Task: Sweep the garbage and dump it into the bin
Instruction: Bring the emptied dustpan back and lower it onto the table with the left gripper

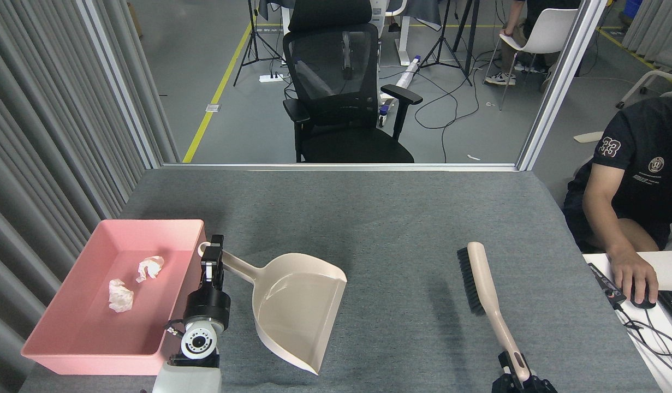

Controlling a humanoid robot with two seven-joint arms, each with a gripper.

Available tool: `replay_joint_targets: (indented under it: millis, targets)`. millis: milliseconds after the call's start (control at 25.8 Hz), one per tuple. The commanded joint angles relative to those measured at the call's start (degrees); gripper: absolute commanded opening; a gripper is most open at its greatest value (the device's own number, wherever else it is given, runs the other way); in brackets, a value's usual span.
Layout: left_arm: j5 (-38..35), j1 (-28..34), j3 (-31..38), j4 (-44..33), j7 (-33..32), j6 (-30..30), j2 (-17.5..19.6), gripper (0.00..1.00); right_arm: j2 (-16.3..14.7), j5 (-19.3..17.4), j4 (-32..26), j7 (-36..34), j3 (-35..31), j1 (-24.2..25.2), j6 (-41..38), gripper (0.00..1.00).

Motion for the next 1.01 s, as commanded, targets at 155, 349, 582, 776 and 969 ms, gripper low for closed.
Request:
replay_joint_targets:
  millis: [155,349,582,776,969]
  targets:
    - [7.17,-2.54,0.36,4.69,1.53,0.68,-0.06,0.27,1.17,0.01,-0.01,-0.1,0.11,0.09,0.49,0.14]
    - [7.43,-2.54,1.41,4.33,1.89,1.65,-0.06,0.27,1.08,0.01,-0.01,-0.1,0.1,0.18,0.57,0.14]
    - [7.25,-2.8,0.97,4.77,1.89,1.92,-0.06,0.27,1.26,-0.08,-0.09,-0.01,0.1,0.0,0.57,0.14]
    - [7.78,-3.59,0.53,4.95,1.89,1.13,-0.15,0.27,1.17,-0.08,-0.09,-0.01,0.1,0.0,0.57,0.14]
    - [10.59,-3.15,-5.53,8.73,0.48,-7.49,-0.06,0.28,1.17,-0.25,-0.09,-0.01,0.02,0.0,0.57,0.15]
